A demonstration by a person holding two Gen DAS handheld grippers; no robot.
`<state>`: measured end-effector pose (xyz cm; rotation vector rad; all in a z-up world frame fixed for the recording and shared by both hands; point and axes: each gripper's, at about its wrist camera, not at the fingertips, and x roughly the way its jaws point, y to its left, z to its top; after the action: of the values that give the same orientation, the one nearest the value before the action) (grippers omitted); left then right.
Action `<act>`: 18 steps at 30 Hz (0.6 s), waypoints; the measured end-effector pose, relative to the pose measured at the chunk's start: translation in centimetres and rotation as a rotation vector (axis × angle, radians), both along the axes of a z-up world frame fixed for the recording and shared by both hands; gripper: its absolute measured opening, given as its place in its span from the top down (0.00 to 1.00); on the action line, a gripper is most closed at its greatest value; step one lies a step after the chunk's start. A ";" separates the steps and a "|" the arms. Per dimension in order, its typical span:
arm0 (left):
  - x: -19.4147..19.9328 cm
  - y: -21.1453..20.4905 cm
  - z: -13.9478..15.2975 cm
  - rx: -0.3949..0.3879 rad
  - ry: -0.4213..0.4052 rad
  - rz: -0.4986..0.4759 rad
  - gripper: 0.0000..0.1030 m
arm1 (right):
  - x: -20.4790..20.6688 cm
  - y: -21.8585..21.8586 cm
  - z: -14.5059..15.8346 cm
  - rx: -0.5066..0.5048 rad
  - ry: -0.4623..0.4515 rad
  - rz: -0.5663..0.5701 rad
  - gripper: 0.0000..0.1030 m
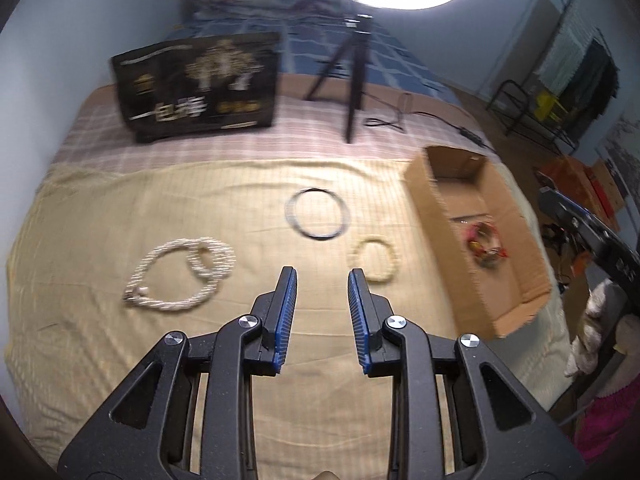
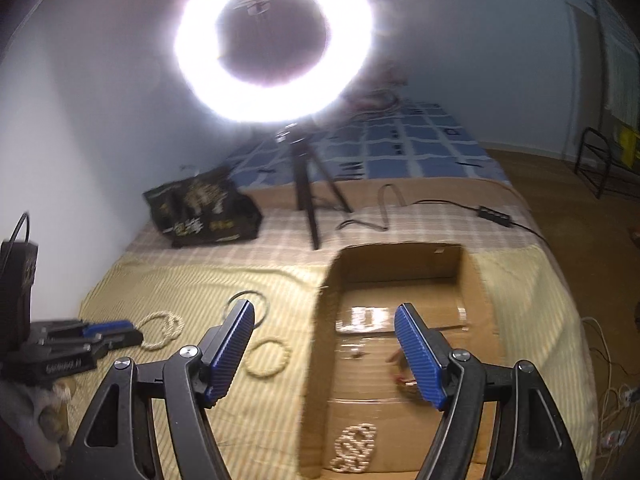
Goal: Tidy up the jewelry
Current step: 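Move the left tool to the long pearl necklace while the right tool moves to the cream bead bracelet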
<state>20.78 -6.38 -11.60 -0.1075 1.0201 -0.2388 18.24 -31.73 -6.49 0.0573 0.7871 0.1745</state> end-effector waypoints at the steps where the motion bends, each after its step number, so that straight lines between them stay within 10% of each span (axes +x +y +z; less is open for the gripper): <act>1: 0.1 0.6 -0.1 0.005 0.003 0.010 0.75 | 0.1 0.9 -0.3 -0.010 0.007 0.022 0.27; 18: 1.6 8.4 -4.4 0.002 0.129 0.074 0.75 | 2.4 8.6 -6.4 -0.005 0.260 0.152 0.28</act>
<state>22.39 1.98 -15.95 -0.1604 1.1420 -0.1652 20.64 -23.17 -12.93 0.0152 1.0515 0.3136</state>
